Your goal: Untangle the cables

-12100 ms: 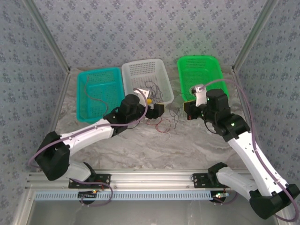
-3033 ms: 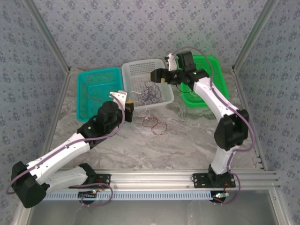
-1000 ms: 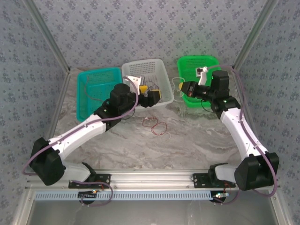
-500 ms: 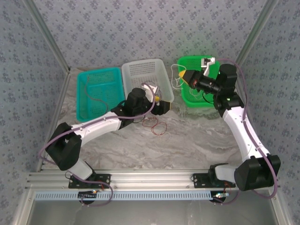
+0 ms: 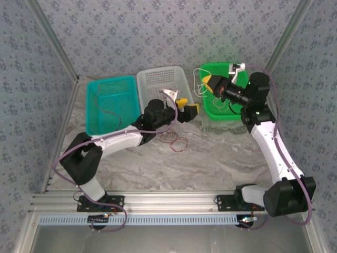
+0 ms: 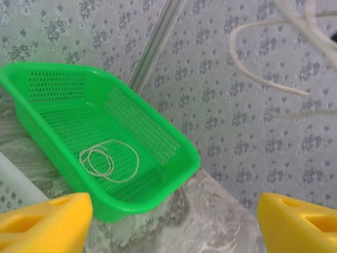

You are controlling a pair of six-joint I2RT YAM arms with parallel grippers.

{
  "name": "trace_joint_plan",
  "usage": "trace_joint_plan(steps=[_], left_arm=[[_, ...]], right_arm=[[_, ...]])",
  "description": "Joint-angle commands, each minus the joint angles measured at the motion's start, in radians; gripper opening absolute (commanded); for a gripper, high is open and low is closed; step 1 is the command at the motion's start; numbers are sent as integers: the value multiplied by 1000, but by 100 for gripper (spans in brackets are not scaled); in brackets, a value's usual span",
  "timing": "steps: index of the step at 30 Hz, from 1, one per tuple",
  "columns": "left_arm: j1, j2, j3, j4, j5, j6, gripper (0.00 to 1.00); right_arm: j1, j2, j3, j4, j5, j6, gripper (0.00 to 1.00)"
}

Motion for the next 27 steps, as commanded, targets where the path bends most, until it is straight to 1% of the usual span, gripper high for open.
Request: trace_joint_plan(steps=[1,2,7,11,14,16,17,20,27], left_arm=[[40,51,-11,278,40,-137,78],[45,66,-6,315,57,-159,77],[52,119,39,396,129,-246,76],[68,171,50,550,156,-397,74],[75,226,86,655,181,-524,74],[75,266,125,710,202,-600,74],[76,284,148,711,214,-634,75],[73,299,185,711,225,-654,74],[76,287,179,711,208,-691,73]], right_arm=[[-6,-42,-5,38,-25,29,0],[-7,-45,-5,37,-25,29,0],[-6,-49,-2,39,-32,30,0],[-7,-50,1,38,-39,27,0],[-5,-50,0,39,-39,18,0],[-4,-50,1,40,-39,17,0],[-3,-50,0,40,-41,17,0],[-3,-50,3,32,-46,8,0],[-4,-50,11,24,-47,2,0]])
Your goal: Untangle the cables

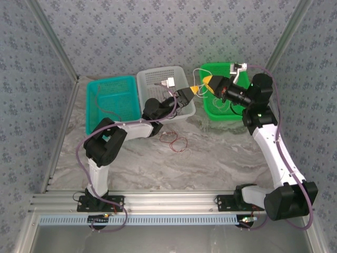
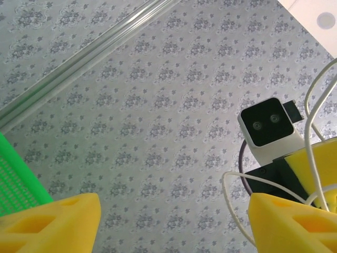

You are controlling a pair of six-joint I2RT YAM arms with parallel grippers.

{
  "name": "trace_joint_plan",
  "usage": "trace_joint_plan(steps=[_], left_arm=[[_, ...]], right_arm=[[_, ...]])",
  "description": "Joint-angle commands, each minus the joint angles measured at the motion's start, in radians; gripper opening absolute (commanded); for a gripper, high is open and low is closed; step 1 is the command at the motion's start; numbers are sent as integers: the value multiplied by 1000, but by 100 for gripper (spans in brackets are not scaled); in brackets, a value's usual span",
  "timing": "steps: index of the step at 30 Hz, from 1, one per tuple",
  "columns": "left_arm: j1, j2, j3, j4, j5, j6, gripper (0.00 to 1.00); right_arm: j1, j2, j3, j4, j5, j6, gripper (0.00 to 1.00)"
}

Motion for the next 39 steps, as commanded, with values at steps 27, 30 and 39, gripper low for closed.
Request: trace_joint_plan(steps=[27,30,39], left_arm=[[-49,1,85,71,49,-74,53],[-53,0,86,71,47,-75,50],[-69,-2,61,71,32,-81,54]], right_arm=[[14,-10,22,25,4,-15,0],[14,-14,22,32,12,-18,0],[6,-13,22,69,44,-13,0]])
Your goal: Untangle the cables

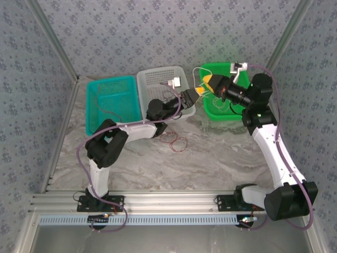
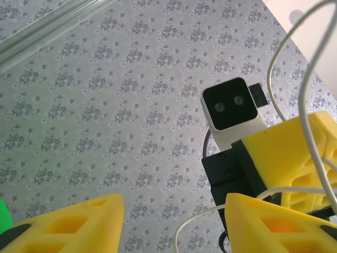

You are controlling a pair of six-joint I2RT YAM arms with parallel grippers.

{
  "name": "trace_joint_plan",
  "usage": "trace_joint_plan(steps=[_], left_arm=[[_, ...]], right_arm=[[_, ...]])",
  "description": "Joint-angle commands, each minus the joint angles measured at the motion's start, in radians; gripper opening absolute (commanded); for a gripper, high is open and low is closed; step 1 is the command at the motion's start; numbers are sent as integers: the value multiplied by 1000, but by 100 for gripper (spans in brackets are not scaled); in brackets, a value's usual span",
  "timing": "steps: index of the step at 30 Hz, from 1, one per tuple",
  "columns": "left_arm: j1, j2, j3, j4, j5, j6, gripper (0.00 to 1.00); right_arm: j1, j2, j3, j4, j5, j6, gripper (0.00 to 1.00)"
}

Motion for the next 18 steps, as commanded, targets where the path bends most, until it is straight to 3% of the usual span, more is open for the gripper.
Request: trace_joint_plan(steps=[1,18], left_arm=[[-12,-2,10,62,-3,-3,54],[-20,-9,-20,61,-9,-7,55]], right_arm=[[-3,-12,21,48,19,-8,0],[-23,-13,6,70,39,19,0]])
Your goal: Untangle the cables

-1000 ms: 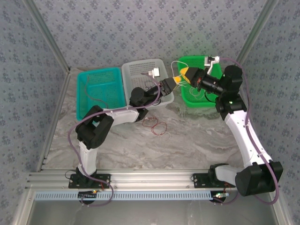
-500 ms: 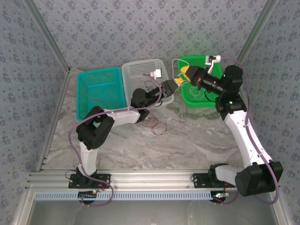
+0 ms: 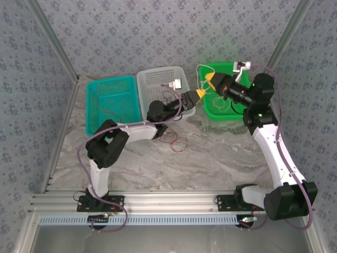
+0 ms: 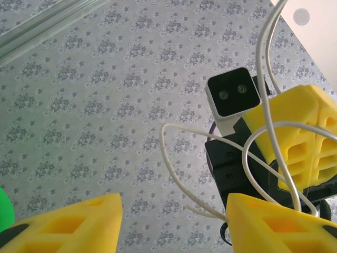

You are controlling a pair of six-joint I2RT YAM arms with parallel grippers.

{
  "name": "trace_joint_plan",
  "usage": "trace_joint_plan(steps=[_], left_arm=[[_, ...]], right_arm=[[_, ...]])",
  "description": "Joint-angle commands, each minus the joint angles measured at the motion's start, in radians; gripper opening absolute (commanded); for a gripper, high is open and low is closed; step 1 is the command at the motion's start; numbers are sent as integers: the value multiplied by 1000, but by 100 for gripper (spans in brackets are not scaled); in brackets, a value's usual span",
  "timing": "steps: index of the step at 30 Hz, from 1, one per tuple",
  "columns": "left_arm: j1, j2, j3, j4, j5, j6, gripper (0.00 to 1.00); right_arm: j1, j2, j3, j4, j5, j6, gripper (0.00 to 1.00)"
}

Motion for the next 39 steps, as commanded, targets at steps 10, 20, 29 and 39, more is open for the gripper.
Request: trace_joint_plan(steps=[10,20,29,39], left_arm=[[-10,5,16,60,-47,9,59],[-7,22,58,59,-76,28,63],[-2,52,90,59,-82,28,51],[-3,71,98,59,-112,26,19]], right_arm=[[3,-19,2,61,2,31,0],[7,-26,-23,66,1,49,0],[8,-47,-65,87,17,75,0],[15,-56,-87,116,21,104,0]])
